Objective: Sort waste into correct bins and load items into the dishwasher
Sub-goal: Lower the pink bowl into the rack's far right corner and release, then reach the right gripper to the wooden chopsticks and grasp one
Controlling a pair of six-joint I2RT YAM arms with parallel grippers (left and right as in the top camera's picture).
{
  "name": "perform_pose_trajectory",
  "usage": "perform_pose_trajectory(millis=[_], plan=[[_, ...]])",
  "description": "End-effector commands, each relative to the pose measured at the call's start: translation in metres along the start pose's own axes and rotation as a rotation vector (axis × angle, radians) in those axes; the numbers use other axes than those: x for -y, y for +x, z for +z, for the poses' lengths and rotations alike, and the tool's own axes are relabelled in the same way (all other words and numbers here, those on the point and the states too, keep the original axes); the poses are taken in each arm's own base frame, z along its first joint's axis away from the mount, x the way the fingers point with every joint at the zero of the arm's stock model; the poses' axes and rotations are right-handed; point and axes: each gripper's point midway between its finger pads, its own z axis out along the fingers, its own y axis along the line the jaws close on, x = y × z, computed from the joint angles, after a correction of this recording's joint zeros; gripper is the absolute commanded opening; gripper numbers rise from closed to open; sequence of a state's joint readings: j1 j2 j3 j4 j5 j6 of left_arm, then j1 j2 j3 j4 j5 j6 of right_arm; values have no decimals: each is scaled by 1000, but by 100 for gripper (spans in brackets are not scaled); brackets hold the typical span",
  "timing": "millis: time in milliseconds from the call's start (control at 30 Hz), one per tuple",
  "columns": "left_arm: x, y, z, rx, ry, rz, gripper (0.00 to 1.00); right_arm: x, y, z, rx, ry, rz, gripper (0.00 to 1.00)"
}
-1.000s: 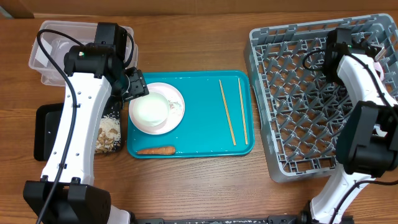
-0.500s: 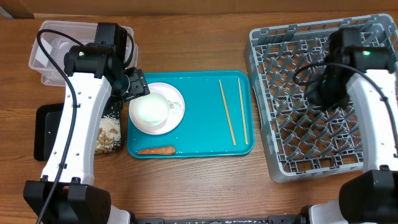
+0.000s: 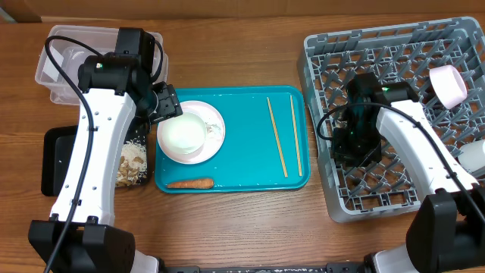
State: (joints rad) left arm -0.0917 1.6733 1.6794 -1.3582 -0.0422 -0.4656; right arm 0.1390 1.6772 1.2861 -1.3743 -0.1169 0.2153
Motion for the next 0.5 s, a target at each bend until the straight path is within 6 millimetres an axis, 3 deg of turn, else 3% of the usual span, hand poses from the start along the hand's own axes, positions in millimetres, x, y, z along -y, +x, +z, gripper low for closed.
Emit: perform_pose_trajectory(millis=[0,333,467], plan=[[0,-4,-11,37,8,-7,78,-7,2,2,-15,-40,-11,25],[0,-4,-11,36,8,-7,78,-12,-1,1,-4,-62,-20,25],[0,-4,-11,36,8,-7,78,-16,-11,-12,51,-73,-29,31]])
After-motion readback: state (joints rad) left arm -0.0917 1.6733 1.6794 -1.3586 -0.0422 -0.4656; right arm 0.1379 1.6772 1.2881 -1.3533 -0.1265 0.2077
